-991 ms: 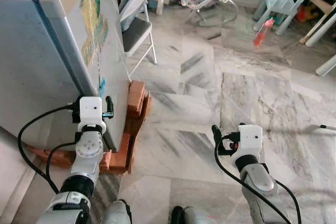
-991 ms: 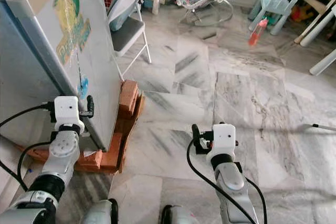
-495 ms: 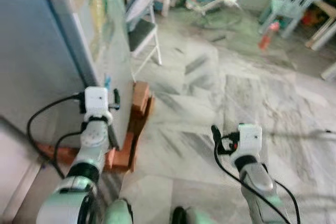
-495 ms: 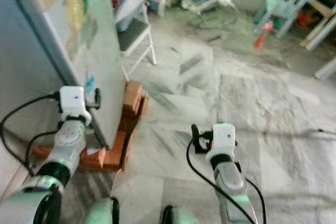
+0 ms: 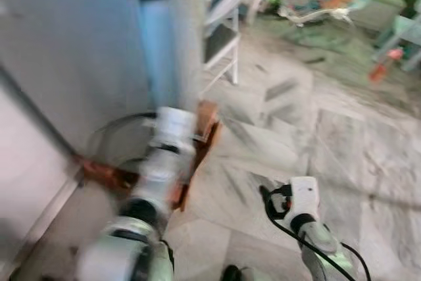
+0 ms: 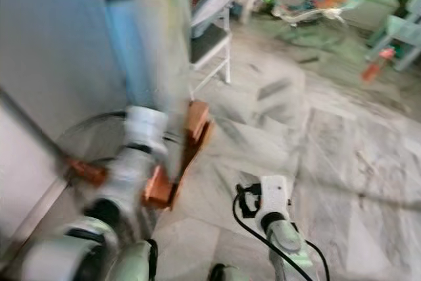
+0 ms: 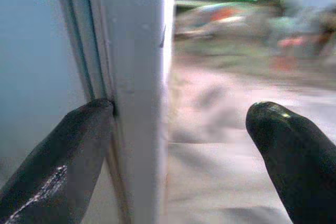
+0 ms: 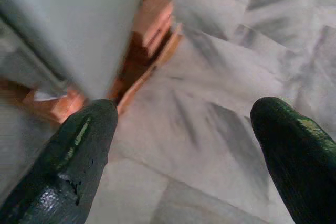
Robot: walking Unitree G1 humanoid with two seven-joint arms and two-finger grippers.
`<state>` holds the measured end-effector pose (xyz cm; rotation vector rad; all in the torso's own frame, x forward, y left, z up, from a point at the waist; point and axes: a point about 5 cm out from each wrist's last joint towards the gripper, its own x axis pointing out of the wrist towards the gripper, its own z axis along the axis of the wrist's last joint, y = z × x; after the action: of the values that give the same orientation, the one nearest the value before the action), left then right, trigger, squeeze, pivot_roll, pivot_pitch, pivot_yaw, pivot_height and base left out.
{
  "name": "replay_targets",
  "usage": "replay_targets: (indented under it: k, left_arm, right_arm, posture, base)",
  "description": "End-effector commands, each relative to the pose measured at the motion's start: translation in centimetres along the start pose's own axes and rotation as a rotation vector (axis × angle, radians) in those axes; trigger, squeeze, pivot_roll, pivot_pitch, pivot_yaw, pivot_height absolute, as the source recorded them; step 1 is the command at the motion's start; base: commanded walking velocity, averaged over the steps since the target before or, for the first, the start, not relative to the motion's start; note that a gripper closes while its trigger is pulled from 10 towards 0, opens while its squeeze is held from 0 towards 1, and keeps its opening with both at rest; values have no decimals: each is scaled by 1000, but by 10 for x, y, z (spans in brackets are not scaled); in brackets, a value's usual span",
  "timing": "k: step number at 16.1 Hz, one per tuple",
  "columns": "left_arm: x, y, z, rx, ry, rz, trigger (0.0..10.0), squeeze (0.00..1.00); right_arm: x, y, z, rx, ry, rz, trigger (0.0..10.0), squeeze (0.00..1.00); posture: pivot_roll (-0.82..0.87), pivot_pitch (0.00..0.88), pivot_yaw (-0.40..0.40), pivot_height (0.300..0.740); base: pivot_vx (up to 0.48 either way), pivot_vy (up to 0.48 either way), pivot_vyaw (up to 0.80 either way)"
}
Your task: Restocking fridge
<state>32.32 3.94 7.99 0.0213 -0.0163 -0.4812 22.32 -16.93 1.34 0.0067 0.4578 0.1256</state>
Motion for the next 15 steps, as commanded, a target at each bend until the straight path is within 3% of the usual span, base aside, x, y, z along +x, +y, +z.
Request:
replay_targets:
  k: [1,2,4,6,7,8,9,10,12,13,15]
  left_arm:
    - [10,-74,16,1,-56,-319,10000,0]
    - [11,-85,18,16,-63,-371,10000,0]
    - [15,-85,21,22,-56,-368,10000,0]
    - [22,-44,23,40,-34,-177,10000,0]
    - [20,-13,23,44,-31,-67,10000,0]
    - [17,5,21,53,-22,4,10000,0]
    - [15,14,20,56,-16,41,10000,0]
    - [-3,53,7,78,31,193,10000,0]
    - [-24,75,-8,99,77,286,10000,0]
    - [-40,85,-20,89,96,338,10000,0]
    - [-56,88,-29,85,104,367,10000,0]
  right_arm:
    - [1,0,-4,-11,41,31,10000,0]
    - [2,6,-8,-27,76,72,10000,0]
    - [3,12,-12,-45,113,128,10000,0]
    - [3,14,-13,-33,126,134,10000,0]
    - [3,14,-13,-24,131,132,10000,0]
    - [3,14,-13,-21,131,135,10000,0]
    - [4,15,-13,-19,130,137,10000,0]
    - [4,18,-8,-21,101,173,10000,0]
    - [2,22,3,-29,6,211,10000,0]
    - [1,22,17,9,-96,196,10000,0]
    - [1,22,28,-7,-163,165,10000,0]
  posture:
    - [94,104,-95,740]
    - [94,101,-95,740]
    - [92,99,-90,740]
    - [94,99,-81,740]
    - [99,100,-77,740]
    - [99,100,-77,740]
    - [99,100,-77,740]
    - [111,103,-77,740]
    - [115,103,-81,740]
    - [116,103,-81,740]
    - [118,105,-80,740]
  base:
    - [0,0,0]
    - [0,0,0]
    - [0,0,0]
    - [0,0,0]
    - [0,0,0]
    - [0,0,0]
    - [0,0,0]
    - [0,0,0]
    - [0,0,0]
    - [0,0,0]
    - [0,-165,0]
